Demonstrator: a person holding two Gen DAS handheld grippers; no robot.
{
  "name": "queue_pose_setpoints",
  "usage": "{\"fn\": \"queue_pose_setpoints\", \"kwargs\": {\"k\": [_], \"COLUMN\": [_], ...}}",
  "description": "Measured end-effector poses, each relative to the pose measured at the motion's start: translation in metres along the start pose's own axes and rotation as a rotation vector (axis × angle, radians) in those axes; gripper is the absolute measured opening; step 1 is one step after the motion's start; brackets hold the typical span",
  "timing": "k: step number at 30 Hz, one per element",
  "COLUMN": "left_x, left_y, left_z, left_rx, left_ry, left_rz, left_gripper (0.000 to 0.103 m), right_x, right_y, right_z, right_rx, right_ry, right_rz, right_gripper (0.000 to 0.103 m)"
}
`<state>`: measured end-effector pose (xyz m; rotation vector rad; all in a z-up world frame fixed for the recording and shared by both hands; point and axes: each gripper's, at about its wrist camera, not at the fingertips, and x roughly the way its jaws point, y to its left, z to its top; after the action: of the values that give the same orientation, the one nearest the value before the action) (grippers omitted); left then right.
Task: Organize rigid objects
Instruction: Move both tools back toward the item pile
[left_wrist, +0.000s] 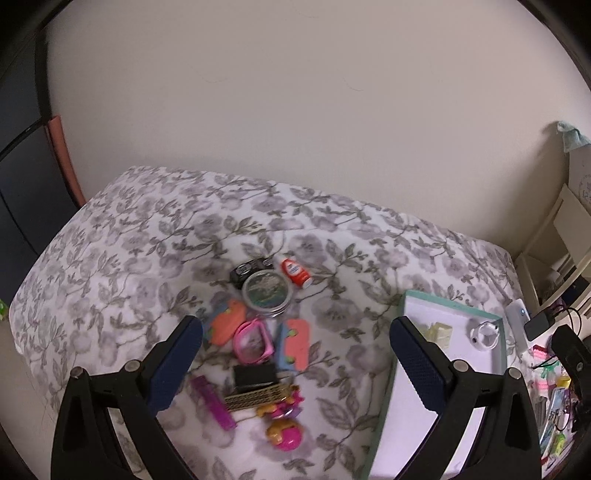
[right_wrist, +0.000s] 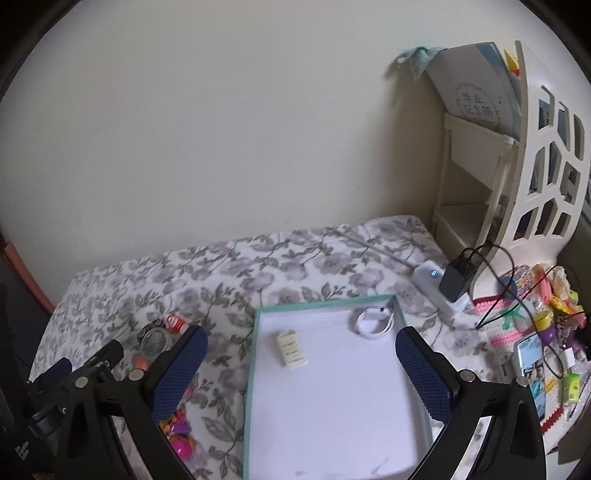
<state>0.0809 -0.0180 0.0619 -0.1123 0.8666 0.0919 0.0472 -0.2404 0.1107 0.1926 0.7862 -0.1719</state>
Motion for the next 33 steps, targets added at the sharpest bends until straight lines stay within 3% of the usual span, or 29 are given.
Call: {"fn": "queue_pose_setpoints", "kwargs": {"k": [4,8,12,22,28,33], "left_x": [-0.002,0.003,0.017,0.056,0.094,0.11], "left_y": [0.021,0.036,0.051,0.085,0.102,0.107], "left_z": [-0.01,-0.024,-0.037,-0.051,-0.07,-0.08], "left_rx": [-0.024,-0.035,-0.017,-0.102,-0.174,-0.205], "left_ry": [0.007,0.039,0.105,0.24,0.371,0.426], "left_rz": [0.023,0.032,0.08,0.164,0.178,0.182], "left_gripper": [0.101,0.101,0.101,0.101,0.101,0.101], "right_x": [0.001,0.006,0.018,0.072,0.097,0.109], "right_y": [0.01,0.026,0.044,0.072,0.081,0.094], "right_z": [-0.014,-0.029,-0.043,-0.084,-0.102,-0.115], "right_rx": [0.002,-0.027,-0.038,-0.033,-0.035,-0.09], "right_ry": [0.04,0.068,0.119,0.305,0.393,0.432], "right_rz": [0.067,0.078,0.151,0.258,0.255,0.246], "right_gripper": [0.103,0.103,0.103,0.1,0.099,0.096]}}
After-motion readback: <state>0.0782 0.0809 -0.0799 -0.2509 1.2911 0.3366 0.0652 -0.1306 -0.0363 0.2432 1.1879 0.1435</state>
